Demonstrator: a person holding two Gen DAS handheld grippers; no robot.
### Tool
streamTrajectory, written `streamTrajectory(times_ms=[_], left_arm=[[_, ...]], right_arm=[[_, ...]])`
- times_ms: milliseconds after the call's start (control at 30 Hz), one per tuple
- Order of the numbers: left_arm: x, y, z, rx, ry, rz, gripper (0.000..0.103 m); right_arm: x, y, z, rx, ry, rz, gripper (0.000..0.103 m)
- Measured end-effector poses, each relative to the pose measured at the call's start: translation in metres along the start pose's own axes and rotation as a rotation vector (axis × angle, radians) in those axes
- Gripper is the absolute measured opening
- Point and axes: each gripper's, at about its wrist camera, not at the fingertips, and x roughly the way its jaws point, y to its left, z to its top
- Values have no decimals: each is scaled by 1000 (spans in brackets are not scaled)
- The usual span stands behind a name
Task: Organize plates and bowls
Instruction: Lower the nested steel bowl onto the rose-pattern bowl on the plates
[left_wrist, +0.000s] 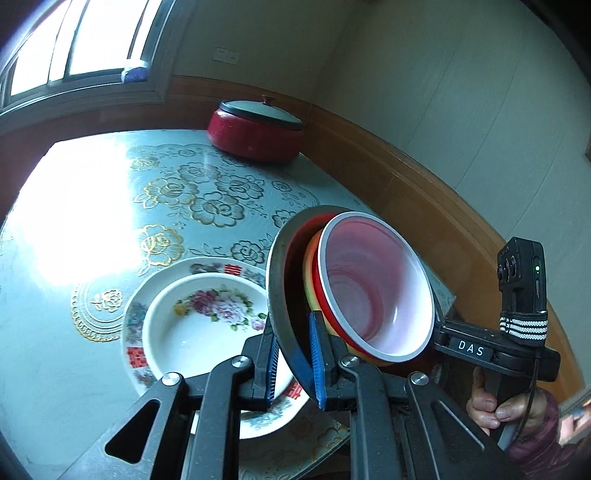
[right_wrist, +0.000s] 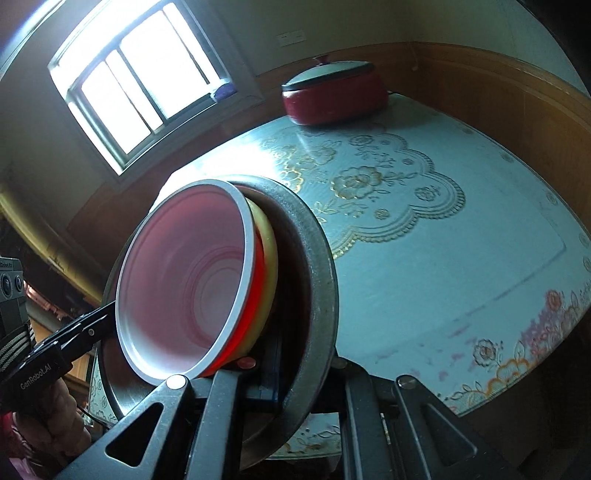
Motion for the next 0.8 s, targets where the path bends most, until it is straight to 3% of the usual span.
streamTrajectory(times_ms=[267, 567, 800], left_arm=[[-12, 47, 28, 2, -8, -35, 14], [4, 112, 33, -1, 101, -86, 14], [25, 130, 27, 24, 184, -139, 14]], right_arm=[[14, 50, 24, -43, -35, -8, 8], [55, 84, 14, 54, 16, -66, 8], [70, 84, -3, 133, 47, -133, 8]])
